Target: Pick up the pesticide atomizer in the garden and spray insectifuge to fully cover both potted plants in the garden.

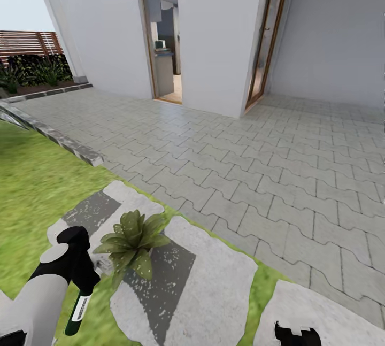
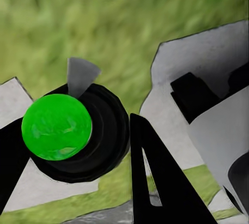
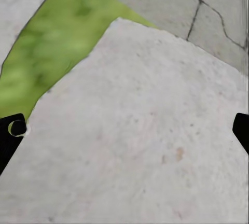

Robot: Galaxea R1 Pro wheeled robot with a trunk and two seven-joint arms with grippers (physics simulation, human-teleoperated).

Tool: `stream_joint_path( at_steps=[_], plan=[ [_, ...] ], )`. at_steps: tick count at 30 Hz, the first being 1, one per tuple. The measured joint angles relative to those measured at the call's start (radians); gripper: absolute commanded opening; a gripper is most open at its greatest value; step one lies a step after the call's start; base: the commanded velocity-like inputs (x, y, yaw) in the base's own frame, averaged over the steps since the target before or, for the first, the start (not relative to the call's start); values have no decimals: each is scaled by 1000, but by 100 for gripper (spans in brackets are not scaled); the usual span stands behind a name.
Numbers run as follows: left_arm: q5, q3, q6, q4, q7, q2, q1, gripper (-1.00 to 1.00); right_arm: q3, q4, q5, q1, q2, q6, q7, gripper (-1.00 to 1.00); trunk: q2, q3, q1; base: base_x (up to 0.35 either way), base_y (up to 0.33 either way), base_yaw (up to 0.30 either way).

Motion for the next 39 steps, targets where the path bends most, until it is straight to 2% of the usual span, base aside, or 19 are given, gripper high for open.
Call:
stream_joint_path(
  at_steps=[10, 21, 25, 27, 29, 31, 39],
  plan=[
    [1, 2, 0, -9, 0, 0, 0, -100, 0, 0, 0, 0, 0, 0, 0, 100, 0, 0, 0, 0, -272, 22],
    [-1, -3, 1, -14, -18, 1, -17, -100, 0, 1, 0, 0, 2, 0, 0, 100, 0, 0, 0, 0, -272, 260],
    [-24, -14, -8, -11, -23, 2, -83, -100, 0, 1, 0, 0, 2, 0, 0, 100, 0, 0, 0, 32, -272, 276],
    [-55, -16, -10, -11, -23, 1, -106, -100, 0, 1, 0, 0, 2, 0, 0, 100, 0, 0, 0, 133, -258, 276],
    [-105, -16, -10, -10, -23, -2, -115, -100, 0, 1, 0, 0, 2, 0, 0, 100, 0, 0, 0, 201, -224, 276],
    [-131, -16, -11, -6, -23, -2, -117, -100, 0, 1, 0, 0, 2, 0, 0, 100, 0, 0, 0, 241, -191, 276],
    [-141, -16, -12, -2, -24, -3, -118, -100, 0, 0, 1, 0, -2, 0, 1, 100, 0, 0, -1, 322, -29, 95]
  ],
)
